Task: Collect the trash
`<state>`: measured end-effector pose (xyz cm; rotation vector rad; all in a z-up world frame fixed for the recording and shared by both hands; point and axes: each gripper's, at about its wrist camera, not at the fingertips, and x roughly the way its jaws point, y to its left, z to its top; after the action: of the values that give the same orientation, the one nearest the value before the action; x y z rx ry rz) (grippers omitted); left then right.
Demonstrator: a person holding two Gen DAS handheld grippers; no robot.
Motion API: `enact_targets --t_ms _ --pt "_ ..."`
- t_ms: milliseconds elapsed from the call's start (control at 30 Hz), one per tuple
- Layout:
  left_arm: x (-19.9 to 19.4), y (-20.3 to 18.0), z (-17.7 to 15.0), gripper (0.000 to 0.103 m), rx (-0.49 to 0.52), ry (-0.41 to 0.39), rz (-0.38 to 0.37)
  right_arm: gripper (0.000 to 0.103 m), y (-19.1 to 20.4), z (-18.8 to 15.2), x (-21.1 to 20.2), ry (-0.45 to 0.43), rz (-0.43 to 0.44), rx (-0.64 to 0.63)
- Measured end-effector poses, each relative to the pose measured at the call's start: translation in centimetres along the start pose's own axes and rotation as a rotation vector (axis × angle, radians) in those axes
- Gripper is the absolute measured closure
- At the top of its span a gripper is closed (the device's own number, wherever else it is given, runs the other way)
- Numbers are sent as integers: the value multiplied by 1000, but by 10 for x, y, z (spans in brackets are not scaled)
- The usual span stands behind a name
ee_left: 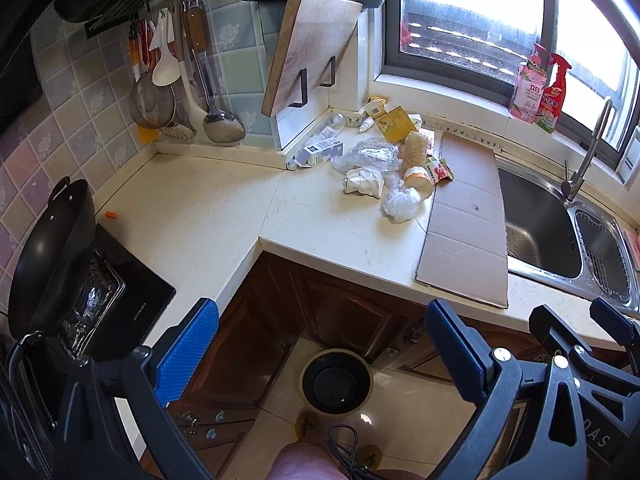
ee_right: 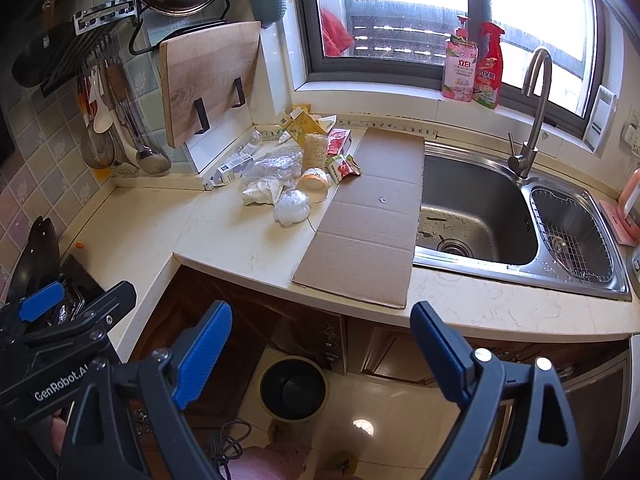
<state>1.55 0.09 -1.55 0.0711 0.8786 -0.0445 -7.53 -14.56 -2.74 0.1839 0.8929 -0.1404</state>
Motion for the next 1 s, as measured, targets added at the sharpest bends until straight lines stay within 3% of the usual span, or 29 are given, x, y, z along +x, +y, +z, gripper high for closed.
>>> enact_targets --t_ms 1000 --pt "-3 -2 -3 1 -4 -2 10 14 -3 -4 -1 -5 16 2"
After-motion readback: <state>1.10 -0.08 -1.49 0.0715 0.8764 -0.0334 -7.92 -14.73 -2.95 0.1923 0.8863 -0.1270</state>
